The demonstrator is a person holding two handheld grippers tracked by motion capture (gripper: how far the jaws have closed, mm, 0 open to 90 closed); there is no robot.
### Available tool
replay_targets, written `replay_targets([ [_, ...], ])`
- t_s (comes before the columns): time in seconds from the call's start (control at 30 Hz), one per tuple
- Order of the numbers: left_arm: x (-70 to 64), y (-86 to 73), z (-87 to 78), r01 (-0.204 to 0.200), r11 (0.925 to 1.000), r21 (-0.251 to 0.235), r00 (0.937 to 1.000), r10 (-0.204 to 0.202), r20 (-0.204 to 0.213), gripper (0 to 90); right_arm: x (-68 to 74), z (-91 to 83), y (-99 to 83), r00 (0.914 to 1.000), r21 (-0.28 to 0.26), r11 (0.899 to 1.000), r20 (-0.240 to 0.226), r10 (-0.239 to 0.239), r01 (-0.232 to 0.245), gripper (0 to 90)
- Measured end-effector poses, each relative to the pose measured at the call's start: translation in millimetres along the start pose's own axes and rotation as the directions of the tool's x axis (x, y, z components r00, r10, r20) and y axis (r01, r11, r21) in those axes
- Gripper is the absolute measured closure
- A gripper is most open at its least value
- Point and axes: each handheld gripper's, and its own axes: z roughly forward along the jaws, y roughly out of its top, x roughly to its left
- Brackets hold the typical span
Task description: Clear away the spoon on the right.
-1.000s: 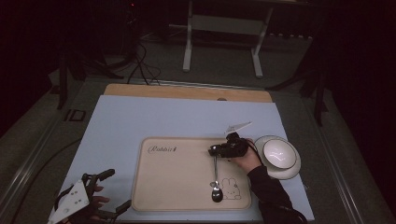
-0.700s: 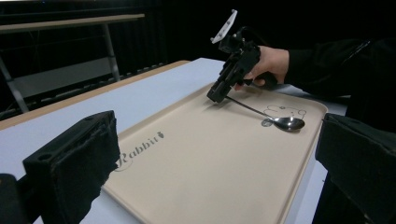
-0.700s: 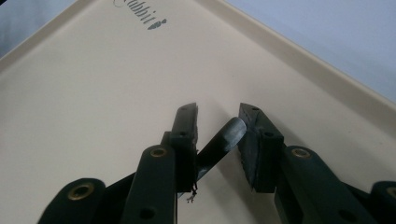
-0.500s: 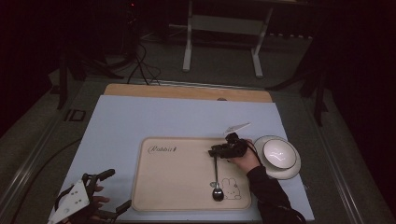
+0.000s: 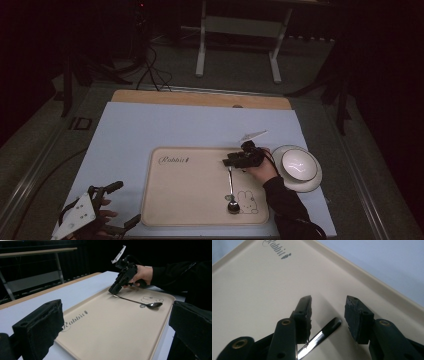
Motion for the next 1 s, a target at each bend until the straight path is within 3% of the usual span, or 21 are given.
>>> replay_targets([
  [0.37,-0.4,0.2,0.1,0.0,1.0,0.001,1.0,0.0,-0.001,0.0,8.8,-8.4,7.1,0.9999,0.0,1.0,0.011,-0.006,0.006,52.5],
  [0.83,-0.4,0.2,0.9,0.001,1.0,0.001,1.0,-0.001,-0.001,0.0,24.5,-34.3,12.9,0.999,-0.055,0.998,0.043,0.01,-0.008,17.6],
  [1.0,-0.3,0.0,1.0,0.003,1.0,0.002,1.0,-0.003,0.0,0.0,29.4,-41.4,12.7,0.9991,-0.079,0.997,0.038,0.021,-0.018,14.2],
])
